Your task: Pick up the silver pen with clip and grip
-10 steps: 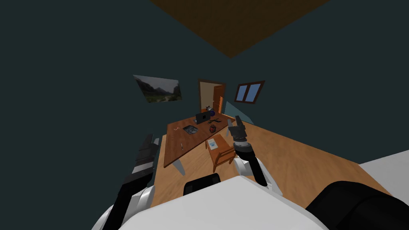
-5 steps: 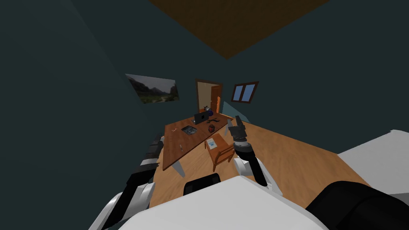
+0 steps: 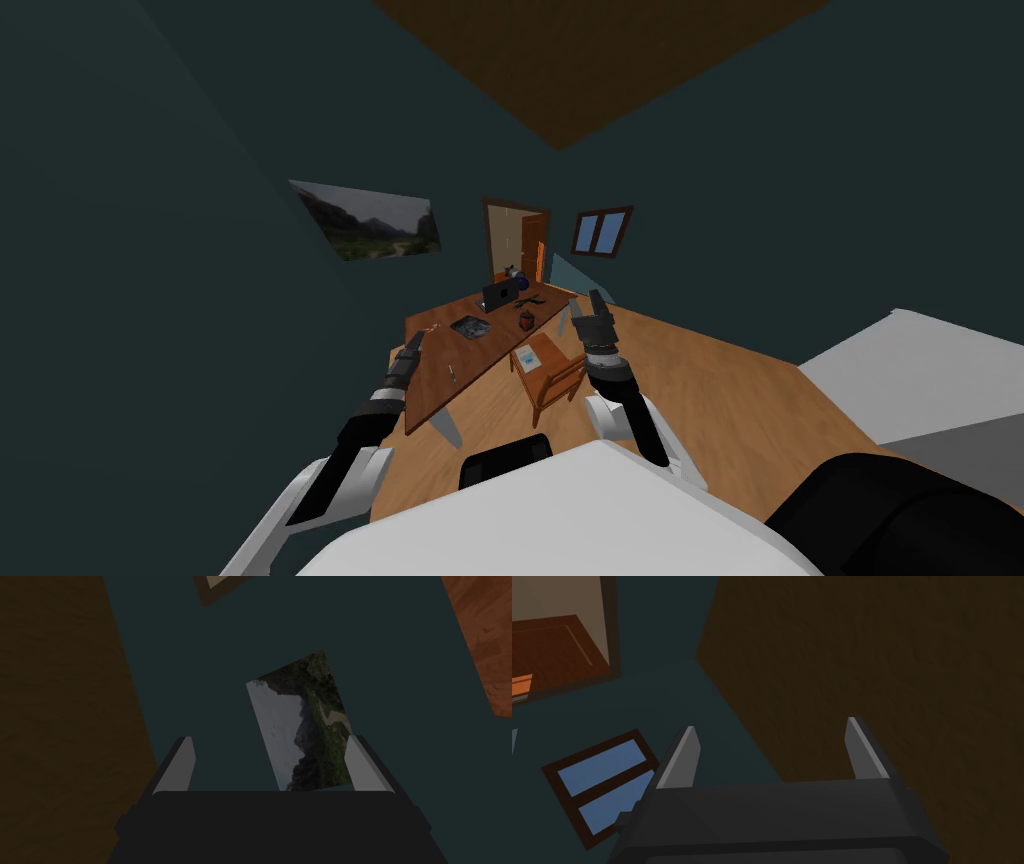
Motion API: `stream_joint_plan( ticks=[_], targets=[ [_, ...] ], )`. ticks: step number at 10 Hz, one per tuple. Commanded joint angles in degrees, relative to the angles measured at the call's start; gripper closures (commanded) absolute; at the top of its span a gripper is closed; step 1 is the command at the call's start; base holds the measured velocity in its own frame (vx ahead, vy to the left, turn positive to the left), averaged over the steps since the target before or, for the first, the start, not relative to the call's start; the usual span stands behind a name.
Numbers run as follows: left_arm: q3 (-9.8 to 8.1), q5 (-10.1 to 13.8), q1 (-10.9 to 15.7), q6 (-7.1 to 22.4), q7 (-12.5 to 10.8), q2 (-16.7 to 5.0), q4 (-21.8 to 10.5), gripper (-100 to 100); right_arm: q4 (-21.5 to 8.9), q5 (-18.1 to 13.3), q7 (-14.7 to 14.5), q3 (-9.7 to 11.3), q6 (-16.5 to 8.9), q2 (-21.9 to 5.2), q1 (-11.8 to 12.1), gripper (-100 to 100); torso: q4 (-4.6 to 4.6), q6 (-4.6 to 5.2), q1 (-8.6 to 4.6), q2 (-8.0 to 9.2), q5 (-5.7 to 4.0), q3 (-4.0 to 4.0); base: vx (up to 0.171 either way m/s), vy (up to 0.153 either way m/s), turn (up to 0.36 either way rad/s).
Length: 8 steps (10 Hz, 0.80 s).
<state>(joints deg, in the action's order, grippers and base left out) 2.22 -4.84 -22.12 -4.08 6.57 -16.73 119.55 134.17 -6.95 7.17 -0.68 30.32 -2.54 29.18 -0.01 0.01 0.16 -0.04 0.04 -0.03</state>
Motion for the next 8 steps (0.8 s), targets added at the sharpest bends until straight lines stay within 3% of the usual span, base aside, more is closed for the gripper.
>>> stream_joint_plan(
  ticks=[1, 4, 5, 6, 7, 8],
  targets=[
    [0.28, 0.1, 0.6, 1.9, 0.4, -1.1, -0.4, -100, 0.0, 0.0, 0.0, 0.0, 0.0, 0.0, 0.0, 0, 0.0, 0.0, 0.0, 0.0, 0.0, 0.0, 0.0, 0.037, -0.044],
    [2.66, 0.2, 3.9, 7.9, 2.5, -5.3, -2.8, -100, 0.0, 0.0, 0.0, 0.0, 0.0, 0.0, 0.0, 0, 0.0, 0.0, 0.0, 0.0, 0.0, 0.0, -0.001, 0.046, -0.136],
    [2.66, 0.2, 3.9, 8.7, 2.5, -5.3, -2.8, -100, 0.0, 0.0, 0.0, 0.0, 0.0, 0.0, 0.0, 0, 0.0, -0.02, 0.06, -0.01, 0.01, 0.0, 0.0, 0.047, -0.062],
    [3.52, 0.3, 4.9, 11.0, 3.0, -6.7, -3.7, -100, 0.0, 0.0, 0.0, 0.0, 0.0, 0.0, 0.0, 0, 0.0, -0.04, 0.02, 0.0, 0.01, 0.0, 0.002, 0.034, -0.133],
    [3.52, 0.3, 4.9, 11.1, 3.0, -6.7, -3.7, -100, 0.0, 0.0, 0.0, 0.0, 0.0, 0.0, 0.0, 0, 0.0, -0.01, -0.02, 0.0, 0.0, 0.0, 0.0, 0.024, -0.06],
    [4.42, 0.5, 5.9, 13.3, 3.4, -8.1, -4.6, -100, 0.0, 0.0, 0.0, 0.0, 0.0, 0.0, 0.0, 0, 0.0, -0.04, -0.07, -0.01, -0.01, 0.0, 0.001, 0.02, -0.106]
  ],
)
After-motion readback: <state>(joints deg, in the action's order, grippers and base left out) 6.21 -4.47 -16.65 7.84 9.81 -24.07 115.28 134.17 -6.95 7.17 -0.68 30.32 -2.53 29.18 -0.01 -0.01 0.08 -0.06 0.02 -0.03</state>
